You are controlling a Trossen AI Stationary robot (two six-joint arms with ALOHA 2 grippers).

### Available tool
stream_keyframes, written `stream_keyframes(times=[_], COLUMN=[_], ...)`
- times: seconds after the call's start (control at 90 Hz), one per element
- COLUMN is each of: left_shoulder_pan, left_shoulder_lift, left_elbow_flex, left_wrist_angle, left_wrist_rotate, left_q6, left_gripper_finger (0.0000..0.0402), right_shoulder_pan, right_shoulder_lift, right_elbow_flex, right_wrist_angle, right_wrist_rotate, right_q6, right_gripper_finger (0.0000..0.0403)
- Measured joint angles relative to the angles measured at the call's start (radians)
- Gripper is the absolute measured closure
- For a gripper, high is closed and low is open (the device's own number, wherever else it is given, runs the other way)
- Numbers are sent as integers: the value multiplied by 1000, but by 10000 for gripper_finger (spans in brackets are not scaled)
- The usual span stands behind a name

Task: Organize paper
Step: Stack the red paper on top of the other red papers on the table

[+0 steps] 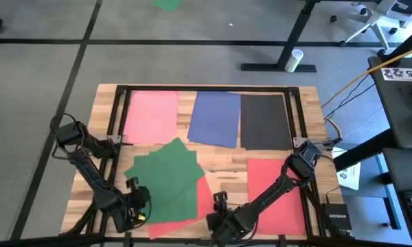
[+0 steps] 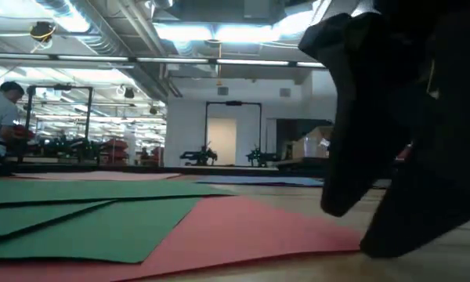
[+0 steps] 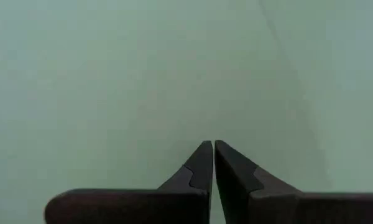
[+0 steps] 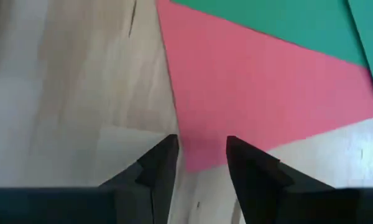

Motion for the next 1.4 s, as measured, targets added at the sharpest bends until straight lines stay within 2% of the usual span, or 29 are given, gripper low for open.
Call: stream_keyframes(times=[0.278,0.667,1.089,1.4], left_shoulder_pan=[59,71,71,74], left_shoulder_lift=[3,115,126,126], left_elbow_flex=[-4,0,0,-2], left_wrist_angle=[99,207,208,208], left_wrist_rotate=[-2,-16,2,6], left_q6=[136,181,181,182], left_gripper_finger=[402,402,402,402], right_shoulder_pan=[-7,-25,-10,-30], right_shoulder_lift=[-1,5,6,6], right_elbow_flex=[-25,-28,-28,-29], right_wrist_angle=[46,49,76,108], right_wrist_rotate=[79,167,96,137], right_q6=[1,11,-16,-15], right_gripper_finger=[270,270,270,270])
